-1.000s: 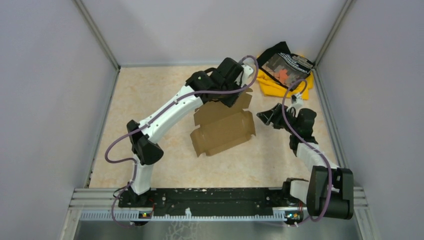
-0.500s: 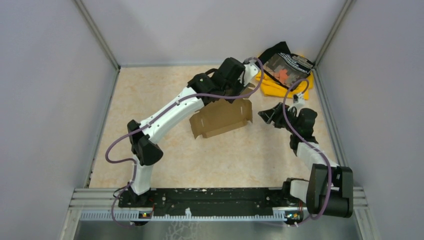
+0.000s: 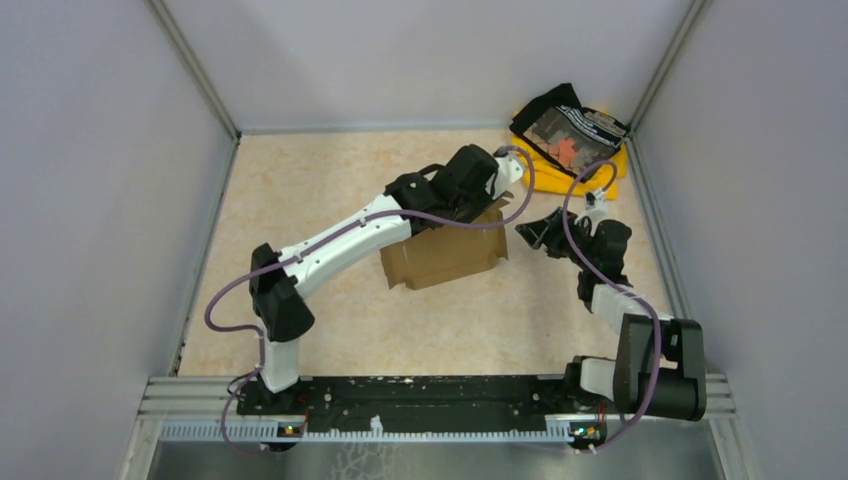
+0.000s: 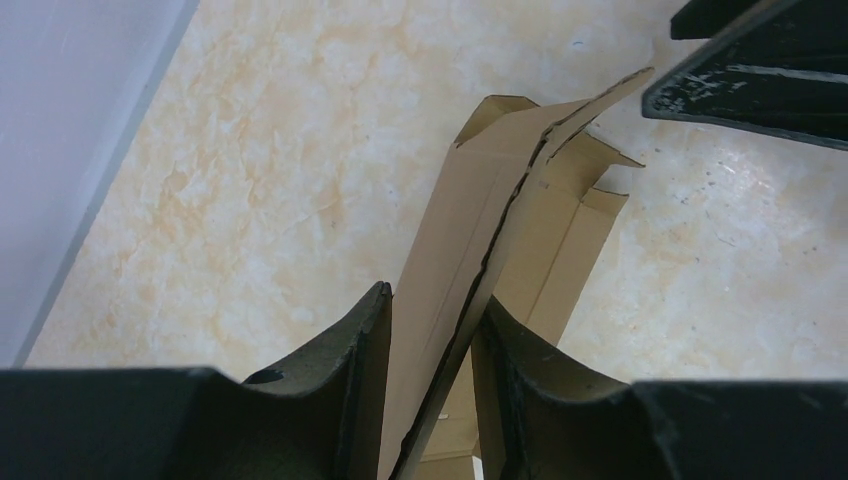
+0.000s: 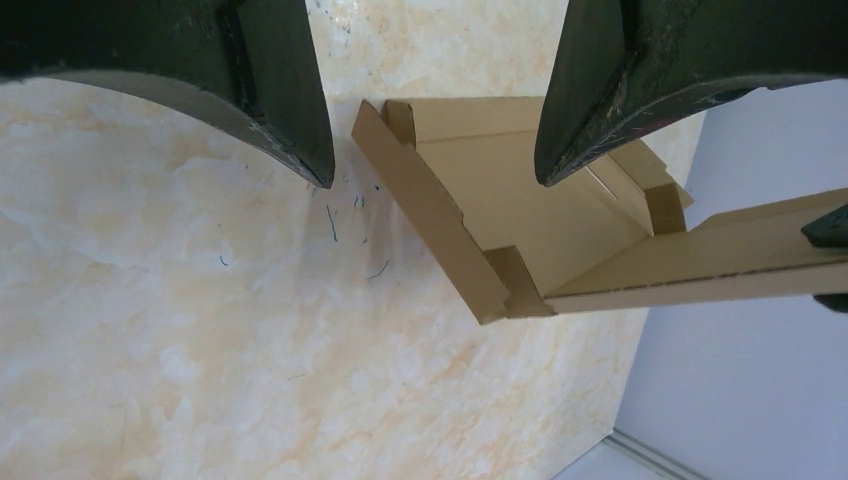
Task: Fold the paper box
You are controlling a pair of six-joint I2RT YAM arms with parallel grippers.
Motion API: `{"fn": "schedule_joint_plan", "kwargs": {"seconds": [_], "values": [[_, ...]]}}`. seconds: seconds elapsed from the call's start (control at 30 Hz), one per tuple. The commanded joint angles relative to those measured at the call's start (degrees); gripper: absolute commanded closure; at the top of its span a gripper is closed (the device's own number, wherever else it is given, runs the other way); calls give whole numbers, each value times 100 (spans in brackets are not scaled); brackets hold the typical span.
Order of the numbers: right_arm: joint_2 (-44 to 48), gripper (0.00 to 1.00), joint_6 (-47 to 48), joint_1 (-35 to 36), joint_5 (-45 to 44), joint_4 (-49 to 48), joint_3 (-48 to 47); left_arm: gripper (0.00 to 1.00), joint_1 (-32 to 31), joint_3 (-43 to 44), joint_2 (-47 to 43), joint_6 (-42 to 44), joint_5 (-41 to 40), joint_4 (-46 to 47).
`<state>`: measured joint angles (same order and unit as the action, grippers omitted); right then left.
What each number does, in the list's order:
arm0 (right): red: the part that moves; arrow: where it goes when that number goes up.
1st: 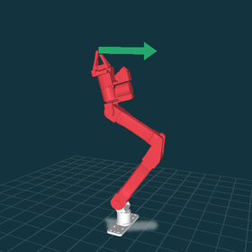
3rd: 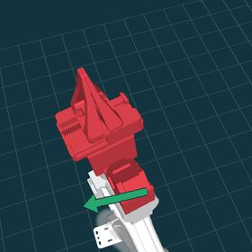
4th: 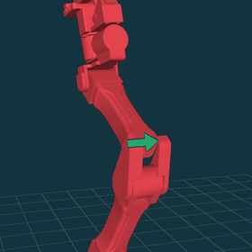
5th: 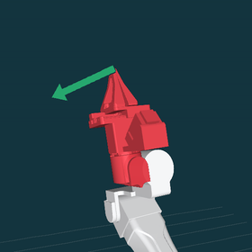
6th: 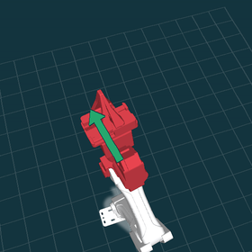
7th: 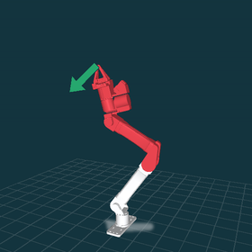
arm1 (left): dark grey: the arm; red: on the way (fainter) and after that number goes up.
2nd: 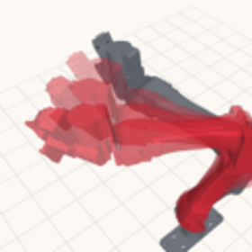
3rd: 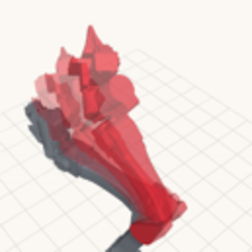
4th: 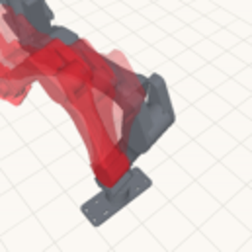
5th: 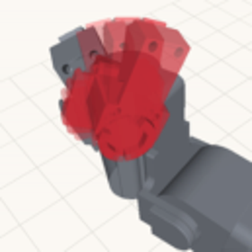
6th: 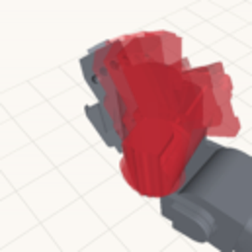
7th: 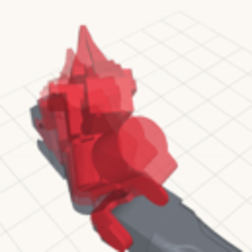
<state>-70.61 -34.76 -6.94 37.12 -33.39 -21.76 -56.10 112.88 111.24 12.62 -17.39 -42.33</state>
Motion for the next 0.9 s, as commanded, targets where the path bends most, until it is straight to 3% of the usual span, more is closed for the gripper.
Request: {"fn": "schedule_joint_plan", "kwargs": {"seconds": [0.0,0.33,0.87], "values": [[-64,28,-52,-71,13,-560,52,75,-273,-244,-449,76,-329,522],[28,28,-143,-71,32,-682,130,75,-512,-422,-787,623,-1178,993],[-66,28,-166,-71,58,-796,167,74,-480,-608,-518,722,-1178,1037]]}}
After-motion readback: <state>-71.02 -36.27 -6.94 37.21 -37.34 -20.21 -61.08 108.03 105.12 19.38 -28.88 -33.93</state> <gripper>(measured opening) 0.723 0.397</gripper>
